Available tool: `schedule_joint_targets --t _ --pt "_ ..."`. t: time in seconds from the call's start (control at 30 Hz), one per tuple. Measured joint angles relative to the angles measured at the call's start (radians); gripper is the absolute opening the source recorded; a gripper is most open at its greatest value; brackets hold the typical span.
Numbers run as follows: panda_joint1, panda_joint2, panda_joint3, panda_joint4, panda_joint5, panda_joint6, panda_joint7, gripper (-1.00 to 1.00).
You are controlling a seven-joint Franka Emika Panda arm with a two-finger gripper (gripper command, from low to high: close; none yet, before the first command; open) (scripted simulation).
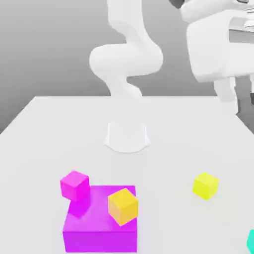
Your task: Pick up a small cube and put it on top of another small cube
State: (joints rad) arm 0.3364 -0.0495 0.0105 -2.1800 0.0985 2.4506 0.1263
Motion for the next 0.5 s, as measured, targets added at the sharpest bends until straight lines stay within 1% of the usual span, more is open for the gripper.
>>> schedule_joint_targets --t 0.2,0.4,0.5 --pt "0.06 0.215 0.036 0.034 -0.035 0.047 -0.152 0.0" --pt "0.113 0.43 0.075 0.068 -0.126 0.093 -0.265 0.0" --pt "0.14 0.537 0.076 0.087 -0.172 0.135 -0.295 0.0"
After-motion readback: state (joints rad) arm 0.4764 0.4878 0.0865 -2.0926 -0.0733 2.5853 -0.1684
